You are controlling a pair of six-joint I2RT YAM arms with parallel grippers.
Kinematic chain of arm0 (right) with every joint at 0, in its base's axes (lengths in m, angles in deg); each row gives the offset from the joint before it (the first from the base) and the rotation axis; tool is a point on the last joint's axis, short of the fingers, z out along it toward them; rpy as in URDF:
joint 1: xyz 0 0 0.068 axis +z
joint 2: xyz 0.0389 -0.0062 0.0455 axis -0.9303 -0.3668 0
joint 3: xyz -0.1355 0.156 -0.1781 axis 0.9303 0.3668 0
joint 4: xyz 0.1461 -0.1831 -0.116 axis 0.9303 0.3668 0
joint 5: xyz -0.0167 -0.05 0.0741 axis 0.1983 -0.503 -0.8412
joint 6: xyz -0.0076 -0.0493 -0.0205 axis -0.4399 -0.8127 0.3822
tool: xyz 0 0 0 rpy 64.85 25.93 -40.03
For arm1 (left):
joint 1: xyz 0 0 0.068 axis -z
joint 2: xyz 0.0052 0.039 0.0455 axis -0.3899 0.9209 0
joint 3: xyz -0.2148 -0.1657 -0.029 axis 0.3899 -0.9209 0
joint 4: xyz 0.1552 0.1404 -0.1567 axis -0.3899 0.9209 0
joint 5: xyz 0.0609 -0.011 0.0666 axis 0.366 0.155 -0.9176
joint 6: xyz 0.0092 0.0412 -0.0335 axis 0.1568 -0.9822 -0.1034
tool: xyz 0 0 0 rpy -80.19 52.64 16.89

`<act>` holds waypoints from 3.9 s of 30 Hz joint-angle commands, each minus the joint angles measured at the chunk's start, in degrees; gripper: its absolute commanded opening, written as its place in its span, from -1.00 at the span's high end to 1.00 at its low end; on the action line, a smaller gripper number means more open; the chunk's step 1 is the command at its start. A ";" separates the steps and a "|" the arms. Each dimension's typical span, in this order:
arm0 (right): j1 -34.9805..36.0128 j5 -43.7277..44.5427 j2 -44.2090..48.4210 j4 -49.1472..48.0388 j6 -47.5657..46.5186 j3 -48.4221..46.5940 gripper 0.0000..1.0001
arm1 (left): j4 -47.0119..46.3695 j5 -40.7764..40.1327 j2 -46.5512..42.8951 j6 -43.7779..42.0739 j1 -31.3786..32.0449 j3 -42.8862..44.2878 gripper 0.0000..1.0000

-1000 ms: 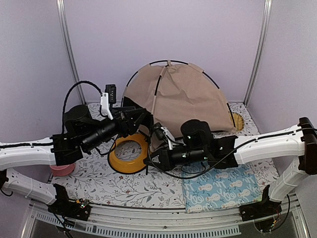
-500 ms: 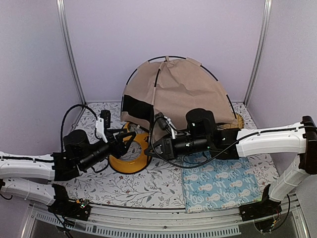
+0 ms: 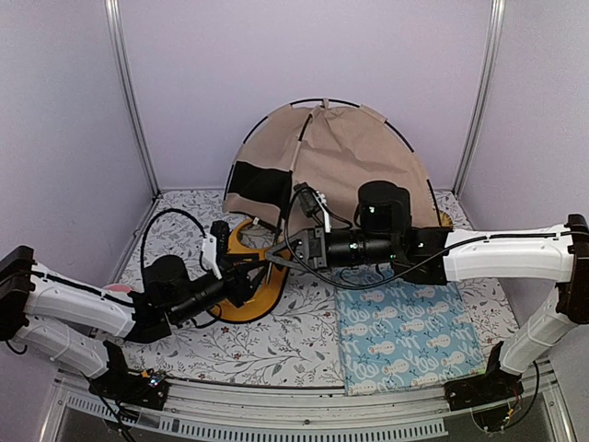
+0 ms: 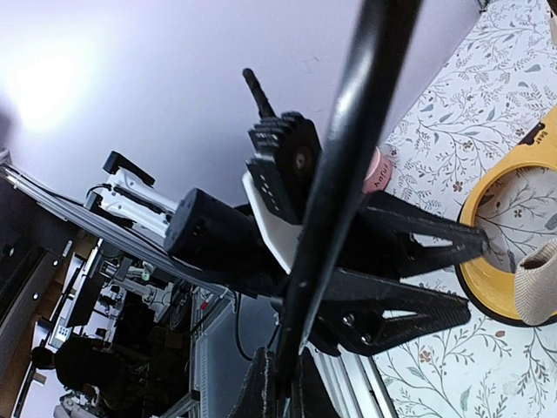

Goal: Set up the pet tent

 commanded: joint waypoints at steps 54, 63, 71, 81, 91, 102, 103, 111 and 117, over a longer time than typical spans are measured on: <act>-1.24 1.00 -3.21 -4.18 4.71 -4.76 1.00 | -21.40 -6.93 18.81 -9.51 3.31 8.05 0.57; -1.94 4.06 -2.19 -1.62 3.15 -5.56 1.00 | -20.92 -5.96 18.67 -10.52 3.40 7.29 1.00; -5.08 9.45 -2.85 3.08 -1.43 -8.34 1.00 | -20.37 -7.79 16.49 -10.56 5.09 3.94 1.00; -8.39 11.46 -4.02 3.29 -2.79 -9.68 1.00 | -18.45 -11.43 15.37 -10.93 9.02 1.40 1.00; -9.12 12.10 -5.68 4.11 -3.68 -9.86 1.00 | -16.60 -14.11 13.58 -12.61 10.54 1.50 1.00; -8.42 13.34 -5.36 6.10 -5.67 -7.29 1.00 | -13.08 -14.69 10.18 -15.26 10.61 3.39 1.00; -8.28 13.36 -5.36 6.30 -5.79 -7.25 1.00 | -12.94 -14.81 10.08 -15.43 10.63 3.51 1.00; -6.59 14.59 -5.88 7.96 -7.14 -7.24 1.00 | -12.01 -14.84 9.17 -16.83 10.59 4.54 1.00; -6.17 15.51 -6.19 8.55 -7.42 -7.24 1.00 | -11.37 -15.07 8.47 -17.07 10.59 4.54 1.00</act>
